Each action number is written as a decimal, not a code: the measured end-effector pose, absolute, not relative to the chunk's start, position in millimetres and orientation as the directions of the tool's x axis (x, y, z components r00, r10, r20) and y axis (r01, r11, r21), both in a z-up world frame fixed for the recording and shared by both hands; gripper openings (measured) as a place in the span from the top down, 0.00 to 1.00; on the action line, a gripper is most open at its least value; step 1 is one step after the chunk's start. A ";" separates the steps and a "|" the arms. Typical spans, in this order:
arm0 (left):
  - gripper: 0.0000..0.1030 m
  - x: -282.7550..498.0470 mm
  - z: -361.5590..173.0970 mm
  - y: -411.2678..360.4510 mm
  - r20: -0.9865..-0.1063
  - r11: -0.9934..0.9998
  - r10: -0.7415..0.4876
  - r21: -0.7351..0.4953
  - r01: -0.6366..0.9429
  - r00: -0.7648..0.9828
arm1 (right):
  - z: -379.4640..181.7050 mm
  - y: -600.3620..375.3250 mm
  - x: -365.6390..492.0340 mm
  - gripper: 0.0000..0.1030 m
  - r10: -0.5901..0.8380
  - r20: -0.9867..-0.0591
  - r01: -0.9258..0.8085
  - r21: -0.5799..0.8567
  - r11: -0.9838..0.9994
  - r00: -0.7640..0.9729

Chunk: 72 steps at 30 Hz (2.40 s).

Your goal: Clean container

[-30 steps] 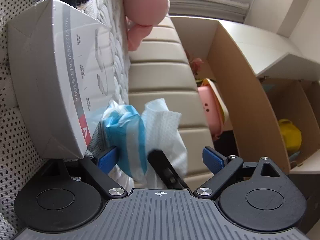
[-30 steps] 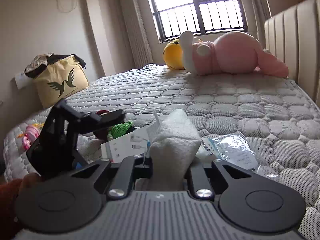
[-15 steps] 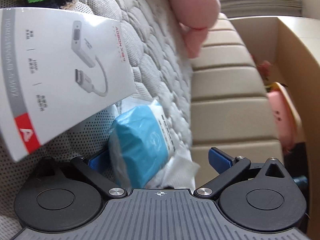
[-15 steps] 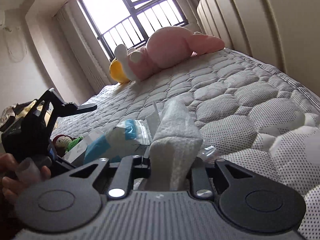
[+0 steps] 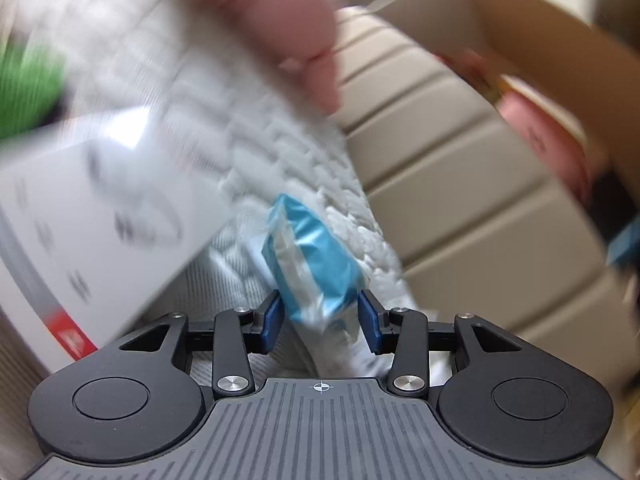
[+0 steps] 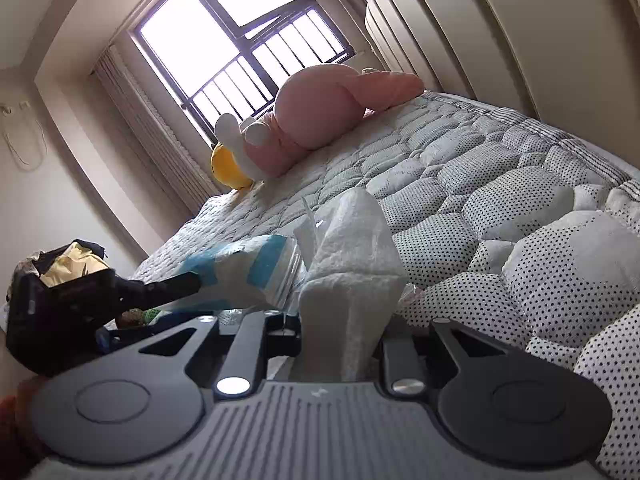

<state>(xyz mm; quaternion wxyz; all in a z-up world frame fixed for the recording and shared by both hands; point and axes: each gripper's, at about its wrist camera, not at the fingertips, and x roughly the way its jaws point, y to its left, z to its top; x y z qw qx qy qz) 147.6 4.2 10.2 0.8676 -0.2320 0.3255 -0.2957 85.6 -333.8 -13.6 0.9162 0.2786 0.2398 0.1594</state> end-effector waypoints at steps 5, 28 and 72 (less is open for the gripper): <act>0.57 105.0 32.6 -17.6 -0.455 0.794 -0.599 -0.231 0.563 0.659 | 13.8 -320.8 76.1 0.83 0.423 -0.329 -0.205 0.531 0.822 0.844; 0.05 259.8 40.6 -80.6 -0.521 0.848 -0.527 -0.370 0.379 0.671 | -6.3 -336.0 96.8 0.77 0.401 -0.330 -0.189 0.522 0.832 0.855; 0.10 36.2 5.7 2.6 -0.499 0.742 -0.517 0.143 0.655 0.695 | 103.6 -214.7 42.1 0.87 0.799 -0.133 -0.627 0.550 0.552 0.587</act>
